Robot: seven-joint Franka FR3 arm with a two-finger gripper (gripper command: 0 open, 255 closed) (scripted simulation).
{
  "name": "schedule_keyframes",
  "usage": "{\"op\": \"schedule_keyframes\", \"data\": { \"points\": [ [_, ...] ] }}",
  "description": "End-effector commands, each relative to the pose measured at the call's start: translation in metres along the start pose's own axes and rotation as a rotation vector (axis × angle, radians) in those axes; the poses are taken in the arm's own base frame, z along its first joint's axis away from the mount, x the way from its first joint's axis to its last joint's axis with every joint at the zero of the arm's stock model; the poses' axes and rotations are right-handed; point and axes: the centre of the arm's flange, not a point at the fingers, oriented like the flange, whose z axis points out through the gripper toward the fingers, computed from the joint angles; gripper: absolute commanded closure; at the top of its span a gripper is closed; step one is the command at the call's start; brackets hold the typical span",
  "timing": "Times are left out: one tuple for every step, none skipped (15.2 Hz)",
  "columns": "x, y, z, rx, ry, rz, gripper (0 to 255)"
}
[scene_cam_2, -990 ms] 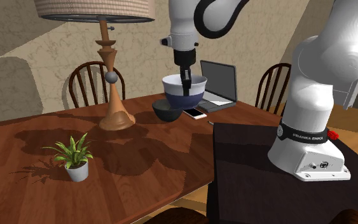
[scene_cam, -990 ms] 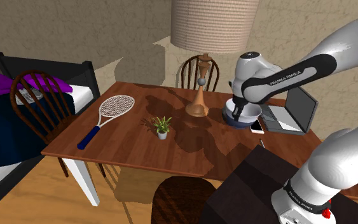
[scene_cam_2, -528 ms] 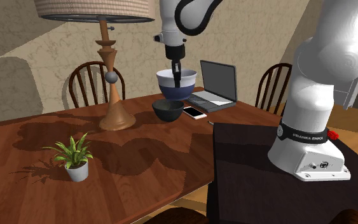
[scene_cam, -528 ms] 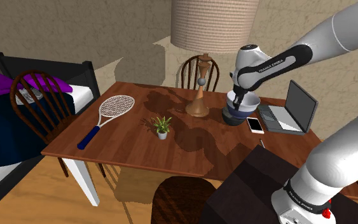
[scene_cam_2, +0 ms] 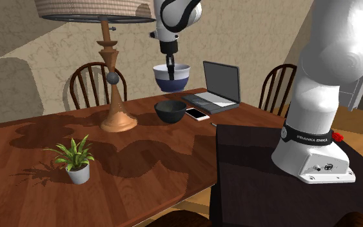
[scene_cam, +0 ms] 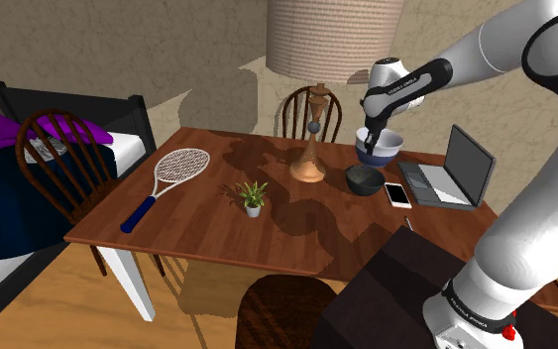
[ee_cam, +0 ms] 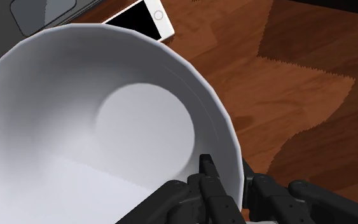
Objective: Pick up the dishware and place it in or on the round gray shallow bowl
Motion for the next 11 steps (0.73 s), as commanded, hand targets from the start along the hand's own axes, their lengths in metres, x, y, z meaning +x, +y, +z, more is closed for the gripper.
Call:
{"op": "schedule_keyframes", "data": {
  "points": [
    [0.008, 0.027, -0.001, 0.000, 0.000, -0.001, 255],
    [0.009, 0.025, 0.004, 0.000, 0.000, -0.001, 255],
    [0.009, 0.024, 0.009, 0.000, 0.000, -0.001, 255],
    [0.009, 0.023, 0.014, 0.000, 0.000, -0.001, 255],
    [0.010, 0.022, 0.019, 0.000, 0.000, -0.001, 255],
    [0.010, 0.021, 0.024, 0.000, 0.000, -0.001, 255],
    [0.010, 0.020, 0.030, 0.000, 0.000, -0.001, 255],
    [0.011, 0.019, 0.035, 0.000, 0.000, -0.001, 255],
    [0.011, 0.018, 0.040, 0.000, 0.000, -0.001, 255],
    [0.011, 0.017, 0.045, 0.000, 0.000, -0.001, 255],
    [0.012, 0.016, 0.050, 0.000, 0.000, -0.001, 255]
  ]
}}
